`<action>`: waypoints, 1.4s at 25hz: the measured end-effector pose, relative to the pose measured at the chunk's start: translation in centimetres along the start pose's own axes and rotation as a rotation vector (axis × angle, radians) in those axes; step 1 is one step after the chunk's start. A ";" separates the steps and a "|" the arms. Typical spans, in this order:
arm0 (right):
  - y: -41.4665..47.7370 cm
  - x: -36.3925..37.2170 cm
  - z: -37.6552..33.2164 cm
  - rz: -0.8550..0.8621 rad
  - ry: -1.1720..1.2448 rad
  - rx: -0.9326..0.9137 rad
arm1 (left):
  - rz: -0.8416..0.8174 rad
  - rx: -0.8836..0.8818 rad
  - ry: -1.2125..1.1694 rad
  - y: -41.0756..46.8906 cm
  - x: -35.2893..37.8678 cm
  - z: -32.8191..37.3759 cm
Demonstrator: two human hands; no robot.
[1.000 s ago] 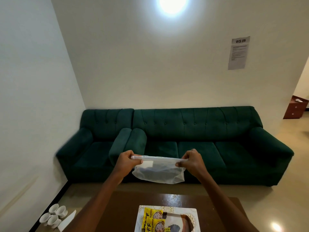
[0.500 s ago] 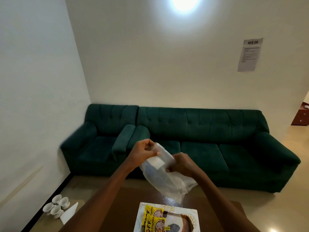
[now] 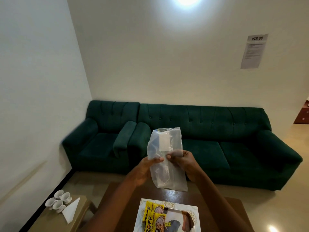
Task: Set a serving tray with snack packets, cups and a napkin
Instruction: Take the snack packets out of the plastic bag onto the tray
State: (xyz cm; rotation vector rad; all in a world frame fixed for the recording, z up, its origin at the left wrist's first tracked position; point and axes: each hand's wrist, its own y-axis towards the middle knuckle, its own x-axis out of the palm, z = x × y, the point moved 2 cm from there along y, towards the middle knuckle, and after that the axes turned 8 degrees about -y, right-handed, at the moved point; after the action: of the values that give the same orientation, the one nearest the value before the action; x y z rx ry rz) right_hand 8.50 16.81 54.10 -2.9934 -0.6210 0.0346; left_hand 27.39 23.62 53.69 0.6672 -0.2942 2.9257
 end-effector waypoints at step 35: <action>-7.8 -1.9 6.0 0.331 -0.396 -0.381 | 0.401 -0.084 -0.157 5.4 4.7 -4.3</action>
State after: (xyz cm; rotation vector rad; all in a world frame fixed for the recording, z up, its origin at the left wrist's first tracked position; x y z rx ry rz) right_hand 3.43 23.64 48.77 -3.4560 -0.1570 0.6082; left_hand 20.53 19.63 51.12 0.9226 -0.6312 3.2119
